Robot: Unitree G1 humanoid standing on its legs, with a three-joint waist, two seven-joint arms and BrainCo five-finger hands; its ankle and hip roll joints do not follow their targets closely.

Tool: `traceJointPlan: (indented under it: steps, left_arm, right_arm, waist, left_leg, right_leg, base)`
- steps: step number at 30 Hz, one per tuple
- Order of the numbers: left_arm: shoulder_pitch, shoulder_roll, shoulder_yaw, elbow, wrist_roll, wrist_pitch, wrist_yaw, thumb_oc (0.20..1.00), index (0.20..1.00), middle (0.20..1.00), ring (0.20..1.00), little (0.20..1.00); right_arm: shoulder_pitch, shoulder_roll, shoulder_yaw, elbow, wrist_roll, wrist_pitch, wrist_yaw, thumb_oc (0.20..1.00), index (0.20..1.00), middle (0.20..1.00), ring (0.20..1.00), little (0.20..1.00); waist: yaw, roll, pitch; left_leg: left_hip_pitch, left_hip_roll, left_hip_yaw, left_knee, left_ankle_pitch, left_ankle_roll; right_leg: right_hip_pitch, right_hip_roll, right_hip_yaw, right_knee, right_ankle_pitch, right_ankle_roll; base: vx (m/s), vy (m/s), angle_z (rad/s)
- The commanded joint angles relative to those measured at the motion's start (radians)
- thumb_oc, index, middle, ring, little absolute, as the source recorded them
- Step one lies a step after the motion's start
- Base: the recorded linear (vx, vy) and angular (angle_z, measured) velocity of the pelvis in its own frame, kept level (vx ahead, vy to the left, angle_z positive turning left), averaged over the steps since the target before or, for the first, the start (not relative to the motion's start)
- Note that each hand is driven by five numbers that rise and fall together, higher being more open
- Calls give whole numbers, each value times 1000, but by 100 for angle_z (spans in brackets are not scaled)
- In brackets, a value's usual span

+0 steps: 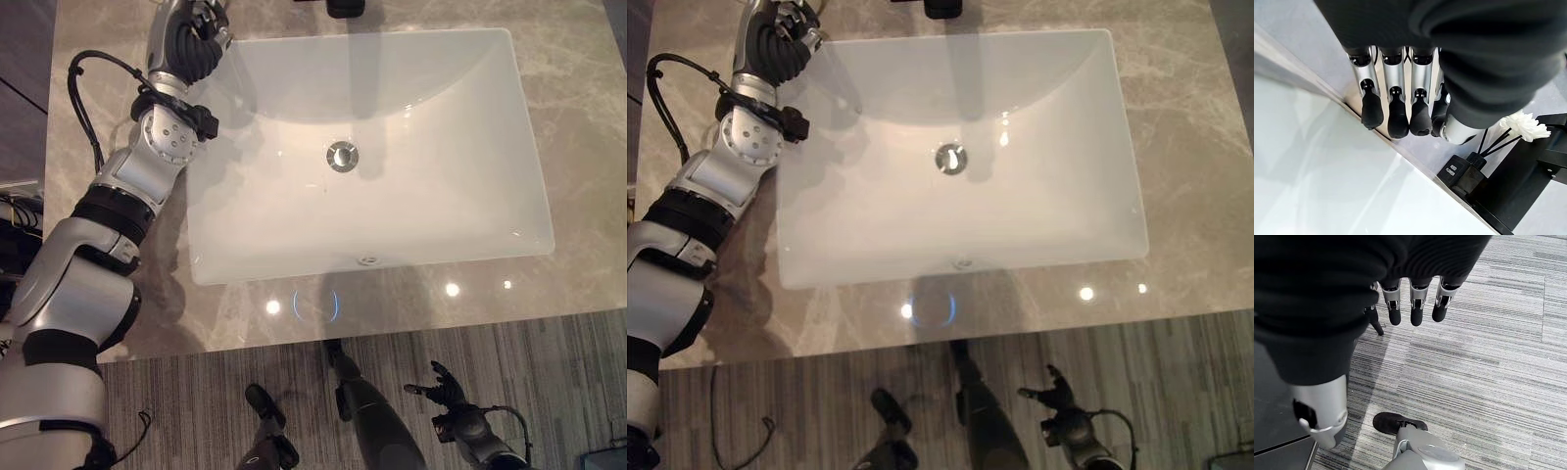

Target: Put brush and paste in cup on sink, flatten towel.

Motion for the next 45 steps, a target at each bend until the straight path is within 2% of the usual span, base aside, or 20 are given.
traceJointPlan:
  steps: [1, 8, 13, 20, 26, 30, 38, 45]
  left_arm:
    - [-74, 20, 64, 62, -16, -24, 2, 200, 200, 200, 200, 200]
    - [26, 46, 98, -3, 7, -33, 5, 200, 200, 200, 200, 200]
    - [116, 86, 176, -32, 35, -29, 35, 200, 200, 200, 200, 200]
    - [80, 108, 212, 13, -1, -17, 85, 200, 200, 200, 200, 200]
    - [-33, 137, 213, 126, -83, -4, 111, 200, 200, 200, 200, 200]
    - [-69, 152, 206, 151, -102, 4, 119, 200, 200, 200, 200, 200]
    - [-157, 154, 185, 263, -175, 23, 111, 200, 200, 200, 200, 200]
    - [-178, 136, 201, 319, -176, 66, 126, 200, 200, 200, 200, 200]
  right_arm:
    - [4, -32, 4, -36, 15, -27, -6, 1000, 1000, 1000, 1000, 1000]
    - [9, -27, 0, -31, 5, -25, -9, 1000, 1000, 1000, 1000, 1000]
    - [3, -38, -24, -32, -6, -29, -27, 1000, 1000, 1000, 1000, 1000]
    - [-3, -40, -34, -51, 11, -33, -38, 1000, 1000, 1000, 1000, 1000]
    - [-4, -25, -19, -51, 12, -25, -34, 1000, 1000, 1000, 1000, 1000]
    - [8, -20, -17, -44, 16, -22, -28, 1000, 1000, 1000, 1000, 1000]
    - [7, -19, -29, -31, 46, -17, -30, 1000, 1000, 1000, 1000, 1000]
    - [15, -18, -14, -38, 42, -10, -26, 1000, 1000, 1000, 1000, 1000]
  waist:
    - [-28, 47, 66]
    - [-16, 47, 69]
    - [-4, 51, 77]
    - [5, 49, 88]
    - [12, 36, 89]
    - [14, 28, 85]
    - [9, 40, 70]
    - [15, 47, 66]
  left_leg:
    - [235, 98, 4, 13, 214, -128]
    - [251, 98, 9, 13, 221, -128]
    - [245, 90, -2, 13, 229, -128]
    - [222, 75, -13, 13, 237, -128]
    - [188, 74, -3, 13, 283, -128]
    - [189, 85, 1, 13, 307, -128]
    - [209, 93, 4, 13, 332, -128]
    - [238, 103, 4, 13, 350, -128]
  right_leg:
    - [9, 39, -26, 18, -65, 115]
    - [16, 42, -26, 24, -72, 112]
    - [29, 35, -30, 3, -67, 112]
    - [14, 30, -18, -25, -35, 122]
    - [-25, 36, 3, -35, -13, 134]
    - [-24, 49, 12, -35, -16, 130]
    - [-13, 67, 15, -35, -31, 123]
    - [5, 82, 13, -32, -44, 113]
  base:
    - [0, 0, 0]
    - [0, 0, 0]
    - [2, -1, -2]
    - [2, 9, 0]
    - [34, -4, -9]
    - [66, -54, -6]
    - [58, -27, -8]
    - [46, -38, -6]
